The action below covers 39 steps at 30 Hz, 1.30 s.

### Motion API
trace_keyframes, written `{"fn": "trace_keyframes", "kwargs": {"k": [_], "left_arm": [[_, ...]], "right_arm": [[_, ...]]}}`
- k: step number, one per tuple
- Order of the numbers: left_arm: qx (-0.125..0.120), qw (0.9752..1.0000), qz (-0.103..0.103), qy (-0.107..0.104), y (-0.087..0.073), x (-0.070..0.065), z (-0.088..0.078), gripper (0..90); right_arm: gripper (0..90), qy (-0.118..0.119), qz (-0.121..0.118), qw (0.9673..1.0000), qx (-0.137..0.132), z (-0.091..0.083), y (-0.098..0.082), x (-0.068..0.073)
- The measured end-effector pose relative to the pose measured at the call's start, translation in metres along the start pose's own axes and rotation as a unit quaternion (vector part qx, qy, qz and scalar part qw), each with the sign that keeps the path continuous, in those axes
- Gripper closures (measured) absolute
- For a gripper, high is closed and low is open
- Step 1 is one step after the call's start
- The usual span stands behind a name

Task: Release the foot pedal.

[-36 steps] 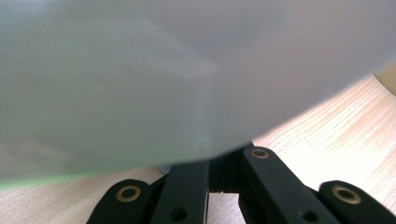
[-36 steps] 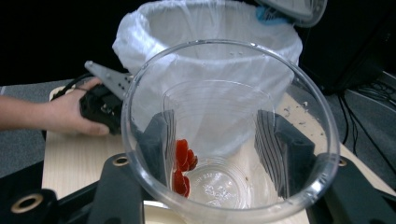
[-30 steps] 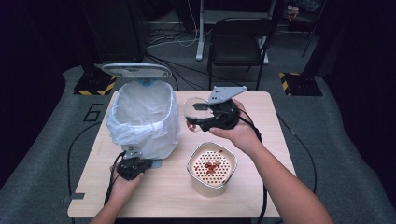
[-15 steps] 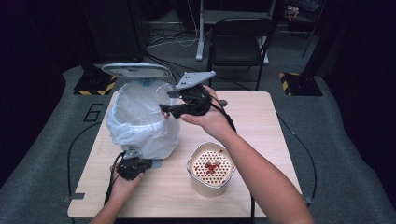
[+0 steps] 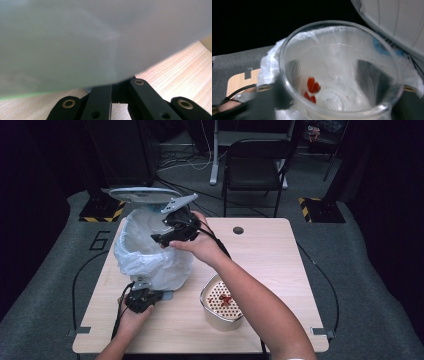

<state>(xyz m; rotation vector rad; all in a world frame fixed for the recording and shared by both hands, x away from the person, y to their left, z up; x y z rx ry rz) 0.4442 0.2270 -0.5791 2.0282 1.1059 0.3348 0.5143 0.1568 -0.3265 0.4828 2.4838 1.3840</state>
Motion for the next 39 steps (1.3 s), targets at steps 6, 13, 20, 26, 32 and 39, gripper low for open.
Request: {"fn": "trace_keyframes", "kwargs": {"k": [6,13,20,26,32,39], "left_arm": [[-0.006,1.0000,-0.006,-0.001,0.001,-0.001,0.001,90.0],[-0.007,0.9999,-0.008,0.002,0.001,-0.001,0.001,90.0],[-0.014,0.9998,-0.016,-0.001,0.002,-0.002,0.001,90.0],[-0.008,0.9995,-0.030,-0.008,0.000,-0.004,0.000,90.0],[-0.022,0.9983,-0.045,-0.029,0.004,-0.004,-0.005,82.9],[-0.042,0.9976,-0.046,-0.030,0.010,-0.003,-0.016,76.5]], "right_arm": [[16.1,-0.006,0.029,0.9994,0.018,0.006,-0.005,-0.002],[14.2,-0.011,0.031,0.9991,0.027,-0.003,-0.009,-0.003],[21.0,-0.016,0.010,0.9998,0.011,-0.030,-0.013,-0.001],[25.5,-0.026,0.011,0.9995,0.012,-0.060,-0.037,-0.004],[26.1,-0.050,0.014,0.9986,0.004,-0.091,-0.064,-0.013],[26.1,-0.072,0.032,0.9969,0.006,-0.108,-0.093,-0.024]]}}
Point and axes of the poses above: each handheld gripper's, and its own axes: z roughly forward along the jaws, y roughly out of its top, x roughly to its left, the point moved 10 cm from there along z, roughly forward along the jaws
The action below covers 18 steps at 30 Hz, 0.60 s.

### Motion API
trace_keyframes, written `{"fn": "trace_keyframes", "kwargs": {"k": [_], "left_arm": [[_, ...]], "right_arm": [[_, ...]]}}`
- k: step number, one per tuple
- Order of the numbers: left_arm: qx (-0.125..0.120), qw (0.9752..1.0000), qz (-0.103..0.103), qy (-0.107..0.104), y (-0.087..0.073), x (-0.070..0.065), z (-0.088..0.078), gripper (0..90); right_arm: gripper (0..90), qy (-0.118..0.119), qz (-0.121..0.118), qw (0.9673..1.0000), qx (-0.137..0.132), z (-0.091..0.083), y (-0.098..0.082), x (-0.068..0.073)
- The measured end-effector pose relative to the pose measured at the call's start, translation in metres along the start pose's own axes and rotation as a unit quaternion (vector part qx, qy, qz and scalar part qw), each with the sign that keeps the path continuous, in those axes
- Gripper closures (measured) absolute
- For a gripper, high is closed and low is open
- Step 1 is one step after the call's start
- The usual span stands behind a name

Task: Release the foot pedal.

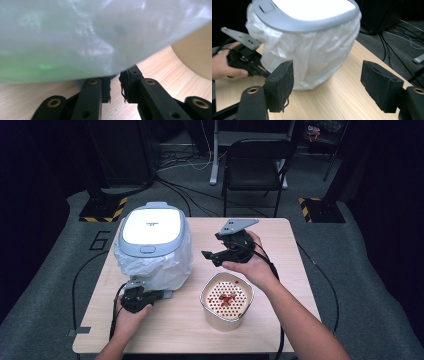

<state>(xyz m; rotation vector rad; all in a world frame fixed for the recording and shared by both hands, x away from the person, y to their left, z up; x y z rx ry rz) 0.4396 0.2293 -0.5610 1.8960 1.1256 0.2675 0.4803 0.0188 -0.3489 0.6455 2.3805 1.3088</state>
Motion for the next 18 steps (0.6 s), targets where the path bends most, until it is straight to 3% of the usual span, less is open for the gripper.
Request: {"fn": "trace_keyframes", "kwargs": {"k": [11,13,18], "left_arm": [[0.001,0.9998,0.004,0.019,-0.001,0.008,-0.015,65.1],[-0.007,0.9997,-0.012,0.018,0.000,0.008,-0.019,63.3],[-0.009,0.9995,-0.022,0.022,0.000,0.013,-0.027,61.5]], "right_arm": [[26.1,-0.021,0.019,0.9996,-0.001,-0.018,-0.036,-0.012],[26.1,-0.027,0.020,0.9994,-0.002,-0.021,-0.042,-0.015],[26.1,-0.046,0.030,0.9985,0.000,-0.030,-0.064,-0.026]]}}
Point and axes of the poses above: each handheld gripper's, and its own axes: z roughly forward along the jaws, y roughly out of its top, x roughly to its left, the point moved 10 cm from there along z, roughly forward along the jaws
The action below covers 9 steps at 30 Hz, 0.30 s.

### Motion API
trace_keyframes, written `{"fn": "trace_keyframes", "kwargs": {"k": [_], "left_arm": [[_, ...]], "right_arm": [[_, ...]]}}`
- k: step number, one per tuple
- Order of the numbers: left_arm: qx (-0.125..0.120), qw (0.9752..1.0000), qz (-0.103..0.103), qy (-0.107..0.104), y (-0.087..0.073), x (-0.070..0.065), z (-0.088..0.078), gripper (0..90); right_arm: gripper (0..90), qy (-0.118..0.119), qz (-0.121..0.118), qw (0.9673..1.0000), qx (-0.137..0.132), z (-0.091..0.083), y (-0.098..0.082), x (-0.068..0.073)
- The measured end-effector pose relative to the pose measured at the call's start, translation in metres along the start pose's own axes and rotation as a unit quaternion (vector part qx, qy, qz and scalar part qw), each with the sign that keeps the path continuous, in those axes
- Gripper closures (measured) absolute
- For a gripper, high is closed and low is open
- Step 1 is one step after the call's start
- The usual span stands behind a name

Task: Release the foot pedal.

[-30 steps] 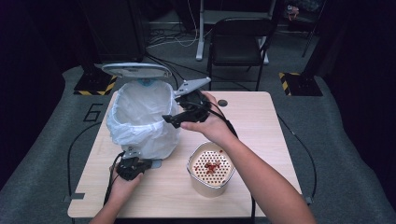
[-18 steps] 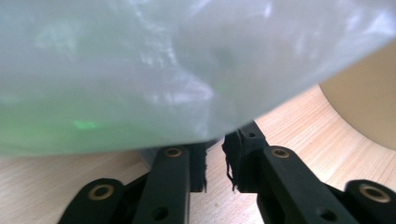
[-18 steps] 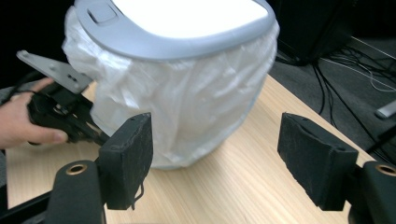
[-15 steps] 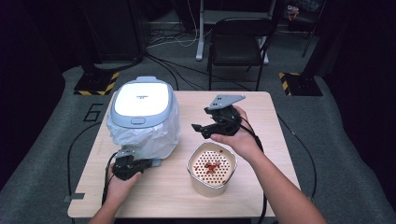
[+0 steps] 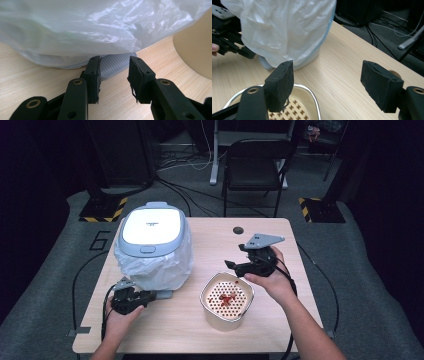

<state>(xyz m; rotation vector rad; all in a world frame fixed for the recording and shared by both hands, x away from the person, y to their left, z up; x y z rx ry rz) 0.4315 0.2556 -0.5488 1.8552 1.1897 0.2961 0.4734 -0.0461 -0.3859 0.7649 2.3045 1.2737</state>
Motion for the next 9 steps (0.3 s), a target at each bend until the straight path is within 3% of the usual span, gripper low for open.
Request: {"fn": "trace_keyframes", "kwargs": {"k": [7,9], "left_arm": [[-0.002,0.9993,-0.034,0.014,-0.001,0.014,-0.007,54.6],[-0.003,0.9992,-0.035,0.021,-0.001,0.019,-0.009,52.0]], "right_arm": [[26.1,-0.021,0.032,0.9993,-0.003,-0.014,-0.026,-0.017],[26.1,-0.030,0.042,0.9987,-0.001,-0.019,-0.035,-0.022]]}}
Point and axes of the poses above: each handheld gripper's, and its own axes: z roughly forward along the jaws, y roughly out of its top, x roughly to its left, the point moved 10 cm from there along z, roughly forward along the jaws
